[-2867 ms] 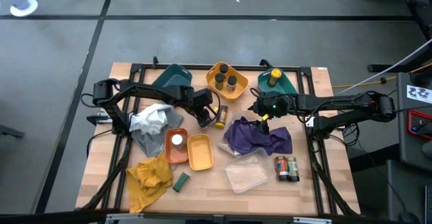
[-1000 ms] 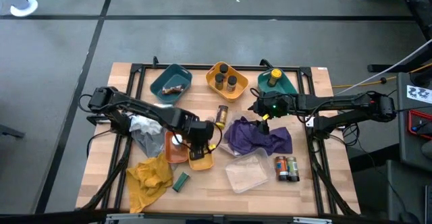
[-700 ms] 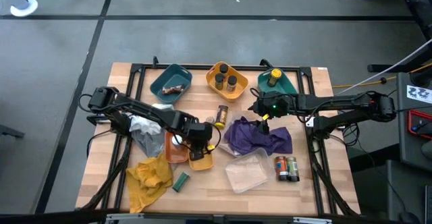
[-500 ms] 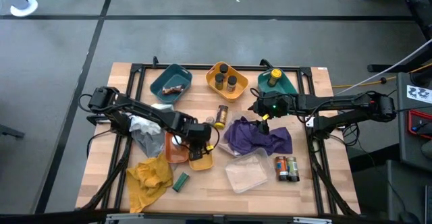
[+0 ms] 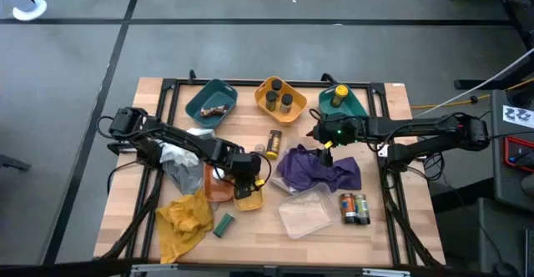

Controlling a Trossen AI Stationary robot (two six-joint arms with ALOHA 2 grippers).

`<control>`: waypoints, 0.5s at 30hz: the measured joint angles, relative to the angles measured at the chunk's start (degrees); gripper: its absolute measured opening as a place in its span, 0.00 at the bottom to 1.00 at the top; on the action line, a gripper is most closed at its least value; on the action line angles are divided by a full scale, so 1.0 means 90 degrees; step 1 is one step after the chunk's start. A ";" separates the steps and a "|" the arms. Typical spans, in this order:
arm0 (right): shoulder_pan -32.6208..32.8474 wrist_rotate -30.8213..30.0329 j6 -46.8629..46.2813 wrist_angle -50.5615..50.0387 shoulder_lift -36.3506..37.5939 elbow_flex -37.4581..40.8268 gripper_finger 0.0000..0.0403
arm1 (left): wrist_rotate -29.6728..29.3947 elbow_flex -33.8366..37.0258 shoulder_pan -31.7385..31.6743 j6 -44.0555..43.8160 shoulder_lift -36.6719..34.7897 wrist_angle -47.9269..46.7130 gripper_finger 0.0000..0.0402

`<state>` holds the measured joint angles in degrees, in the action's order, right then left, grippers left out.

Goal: Sort spices by type
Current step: Put the black spice can into the small yellow bin

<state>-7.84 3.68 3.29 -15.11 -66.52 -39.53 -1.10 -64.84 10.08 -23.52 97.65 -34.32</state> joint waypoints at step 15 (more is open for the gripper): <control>-0.0001 0.0002 0.0003 -0.0002 0.0000 0.0000 0.75 | 0.0005 -0.1131 -0.0068 0.0147 0.0002 -0.1166 0.52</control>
<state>-7.84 3.70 3.31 -15.14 -66.52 -39.53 -1.06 -75.02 9.48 -22.20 97.66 -44.81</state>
